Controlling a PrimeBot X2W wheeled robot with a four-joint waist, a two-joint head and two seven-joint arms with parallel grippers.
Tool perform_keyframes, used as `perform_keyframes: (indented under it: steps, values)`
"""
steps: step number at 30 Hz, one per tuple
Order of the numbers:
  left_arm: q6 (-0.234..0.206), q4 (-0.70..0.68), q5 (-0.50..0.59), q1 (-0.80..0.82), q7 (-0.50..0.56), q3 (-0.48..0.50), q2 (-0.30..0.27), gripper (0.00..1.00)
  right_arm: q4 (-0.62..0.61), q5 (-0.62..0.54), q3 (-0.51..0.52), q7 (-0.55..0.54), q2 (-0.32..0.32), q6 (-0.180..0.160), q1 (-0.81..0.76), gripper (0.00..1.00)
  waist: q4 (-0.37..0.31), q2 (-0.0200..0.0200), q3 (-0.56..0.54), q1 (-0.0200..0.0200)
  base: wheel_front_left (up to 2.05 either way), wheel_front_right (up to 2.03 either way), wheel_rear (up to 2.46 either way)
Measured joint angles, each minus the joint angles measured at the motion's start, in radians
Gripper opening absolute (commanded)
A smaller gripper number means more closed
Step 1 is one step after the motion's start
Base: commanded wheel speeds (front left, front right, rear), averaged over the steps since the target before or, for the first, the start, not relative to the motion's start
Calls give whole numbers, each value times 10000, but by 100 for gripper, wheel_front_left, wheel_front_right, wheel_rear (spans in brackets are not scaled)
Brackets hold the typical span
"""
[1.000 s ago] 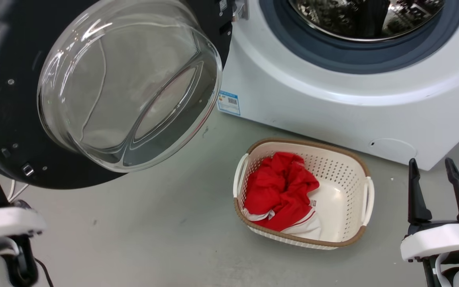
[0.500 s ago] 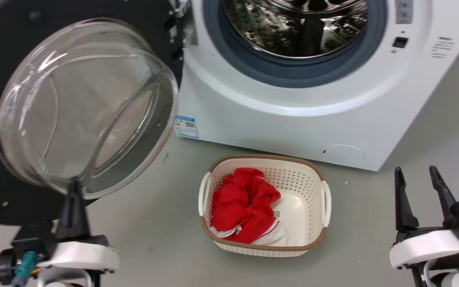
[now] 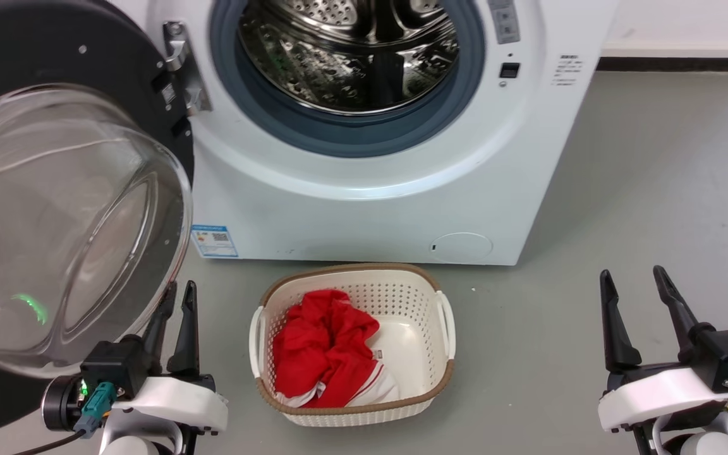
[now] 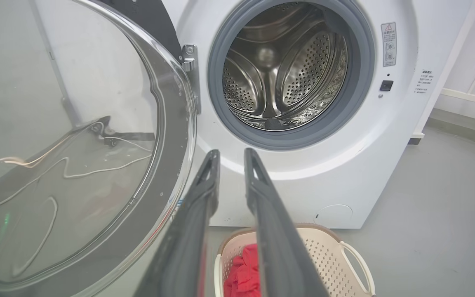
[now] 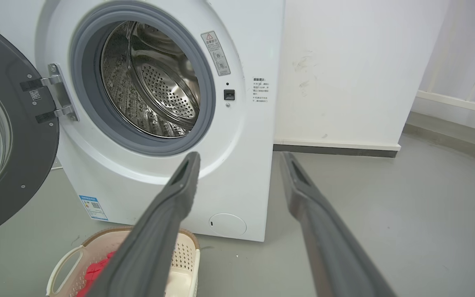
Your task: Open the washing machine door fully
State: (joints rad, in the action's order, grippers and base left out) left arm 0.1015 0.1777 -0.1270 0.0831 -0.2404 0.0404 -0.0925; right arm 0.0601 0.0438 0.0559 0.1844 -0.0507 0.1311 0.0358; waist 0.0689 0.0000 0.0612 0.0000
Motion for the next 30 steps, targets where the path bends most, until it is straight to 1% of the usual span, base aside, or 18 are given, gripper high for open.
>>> perform_keyframes:
  steps: [1, 2, 3, 8, 13, 30]
  values:
    - [-25, 31, -2, 20, -2, 4, -15, 81, 13, 8, -31, 0, 2, 0, -9, 100, -101, 0, -50, 0, 0, 0, 0]
    - [-38, 61, -6, 24, -2, 8, -33, 99, 29, 13, -61, 0, 0, 0, -22, 100, -193, 0, -101, 0, 0, 0, 0]
    - [-36, 73, -12, 26, -2, -13, -44, 100, 29, 23, -59, 0, 0, 0, -61, 100, -277, 0, -156, 0, 0, 0, 0]
    - [-54, 79, -19, 163, -13, -107, -59, 100, 17, 96, -6, 0, 0, 0, -215, 100, -607, 0, -325, 0, 0, 0, 0]
    - [-94, 134, -23, 236, -17, -163, -75, 100, 17, 146, -29, -35, 0, 0, -252, 100, -759, 0, -333, -1, 0, 0, 0]
    - [-238, 270, -94, 247, -107, -276, -159, 100, 102, 153, -29, -58, 0, 0, -192, 100, -692, 0, -166, 0, 0, 0, 0]
